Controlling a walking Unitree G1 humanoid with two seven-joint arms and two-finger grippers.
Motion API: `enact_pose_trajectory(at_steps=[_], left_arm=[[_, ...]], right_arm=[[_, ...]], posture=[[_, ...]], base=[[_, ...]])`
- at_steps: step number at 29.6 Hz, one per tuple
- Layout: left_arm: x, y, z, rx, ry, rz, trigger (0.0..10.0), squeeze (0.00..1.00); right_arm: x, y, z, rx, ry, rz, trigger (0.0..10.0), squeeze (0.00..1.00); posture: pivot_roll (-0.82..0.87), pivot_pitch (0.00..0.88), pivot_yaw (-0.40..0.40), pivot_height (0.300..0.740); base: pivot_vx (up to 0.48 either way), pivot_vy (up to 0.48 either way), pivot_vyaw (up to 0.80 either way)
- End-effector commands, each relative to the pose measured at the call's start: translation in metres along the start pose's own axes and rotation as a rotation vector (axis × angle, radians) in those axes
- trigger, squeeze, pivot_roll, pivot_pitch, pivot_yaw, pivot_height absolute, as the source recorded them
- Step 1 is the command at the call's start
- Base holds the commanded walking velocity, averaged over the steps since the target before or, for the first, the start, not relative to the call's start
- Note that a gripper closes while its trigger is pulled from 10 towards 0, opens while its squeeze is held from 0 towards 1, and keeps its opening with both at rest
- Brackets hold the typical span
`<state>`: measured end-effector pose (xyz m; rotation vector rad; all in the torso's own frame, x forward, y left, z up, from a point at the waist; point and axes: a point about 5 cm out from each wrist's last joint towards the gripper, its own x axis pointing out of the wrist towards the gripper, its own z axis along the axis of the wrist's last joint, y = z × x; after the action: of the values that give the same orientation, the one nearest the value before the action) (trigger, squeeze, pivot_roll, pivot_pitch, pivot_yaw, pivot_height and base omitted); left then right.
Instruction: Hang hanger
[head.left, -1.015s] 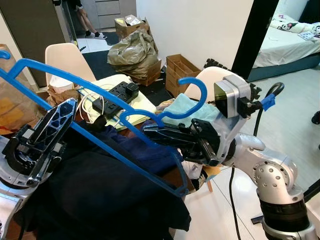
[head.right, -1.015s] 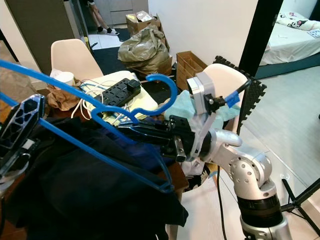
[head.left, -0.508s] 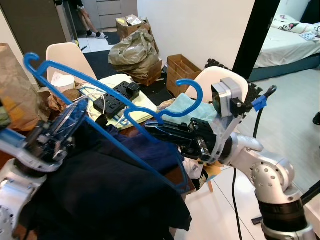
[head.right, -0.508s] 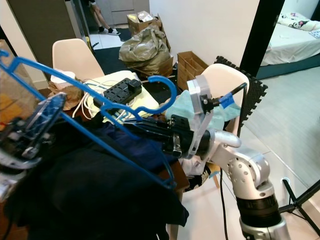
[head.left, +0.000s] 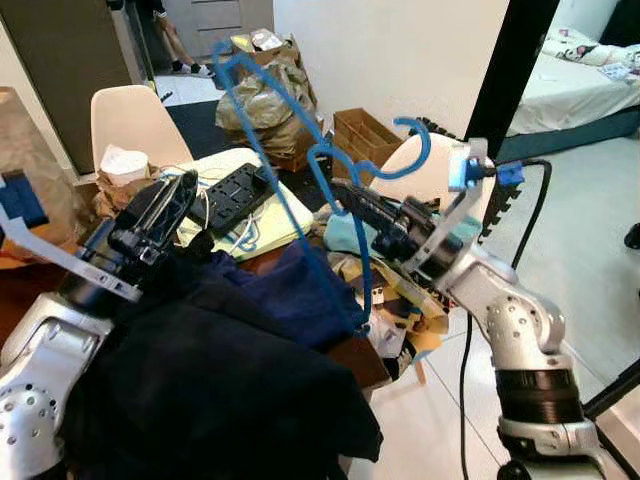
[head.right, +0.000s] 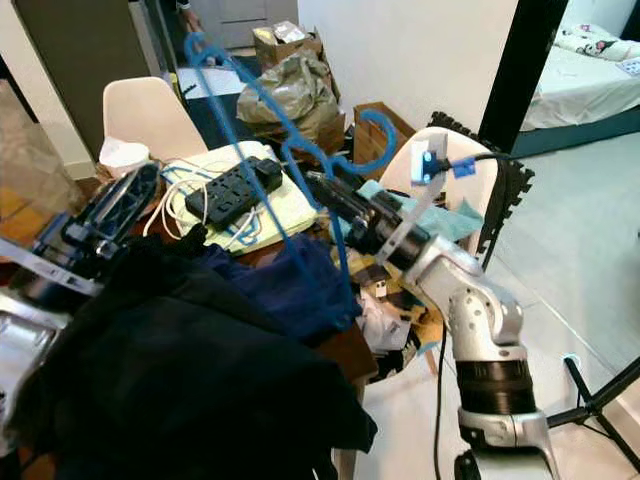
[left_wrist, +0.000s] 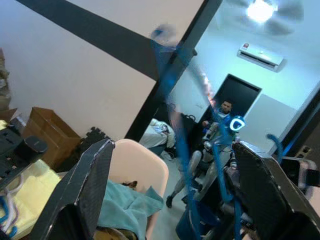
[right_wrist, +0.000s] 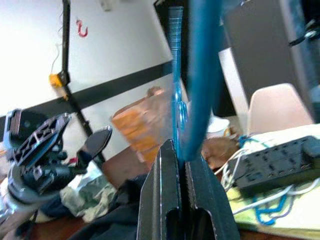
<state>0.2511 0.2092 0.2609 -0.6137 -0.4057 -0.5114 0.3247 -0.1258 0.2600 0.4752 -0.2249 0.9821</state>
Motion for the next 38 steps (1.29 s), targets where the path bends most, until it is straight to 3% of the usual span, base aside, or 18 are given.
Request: enact_pose_trajectory(at_steps=[1, 6, 9, 15, 23, 31, 38], left_arm=[[0.001, 0.012, -0.007, 0.058, 0.052, 0.104, 10.0, 0.0], [0.001, 0.024, -0.028, 0.18, 0.161, 0.252, 10.0, 0.0], [0.0, 0.025, -0.038, 0.226, 0.2, 0.287, 10.0, 0.0], [-0.002, 0.026, -0.051, 0.255, 0.231, 0.332, 10.0, 0.0], [-0.011, 0.038, -0.048, 0.407, 0.219, 0.422, 10.0, 0.0], [-0.015, 0.036, -0.046, 0.505, 0.199, 0.458, 10.0, 0.0], [-0.014, 0.032, -0.028, 0.599, 0.134, 0.462, 10.0, 0.0]], right_arm=[[0.001, -0.011, 0.0, -0.028, -0.004, -0.104, 10.0, 0.0], [0.002, -0.027, -0.001, -0.072, 0.006, -0.253, 10.0, 0.0], [0.003, -0.031, -0.003, -0.094, 0.014, -0.295, 10.0, 0.0], [0.003, -0.032, -0.01, -0.132, 0.056, -0.311, 10.0, 0.0], [0.005, -0.031, -0.013, -0.153, 0.042, -0.294, 10.0, 0.0], [0.007, -0.027, -0.019, -0.157, 0.049, -0.279, 10.0, 0.0], [0.009, -0.025, -0.022, -0.175, 0.054, -0.272, 10.0, 0.0]], posture=[[-0.02, 0.046, 0.003, 0.74], [-0.02, 0.047, 0.005, 0.74], [-0.01, 0.046, 0.002, 0.74], [-0.02, 0.047, 0.0, 0.74], [-0.01, 0.044, 0.004, 0.74], [-0.01, 0.043, 0.003, 0.74], [-0.01, 0.042, 0.003, 0.74]], base=[[-0.289, 0.0, 0.0], [-0.388, 0.0, 0.0], [-0.469, 0.0, 0.0], [-0.463, 0.0, 0.0], [-0.112, 0.0, 0.57], [0.0, 0.0, 0.76], [0.041, 0.0, 0.76]])
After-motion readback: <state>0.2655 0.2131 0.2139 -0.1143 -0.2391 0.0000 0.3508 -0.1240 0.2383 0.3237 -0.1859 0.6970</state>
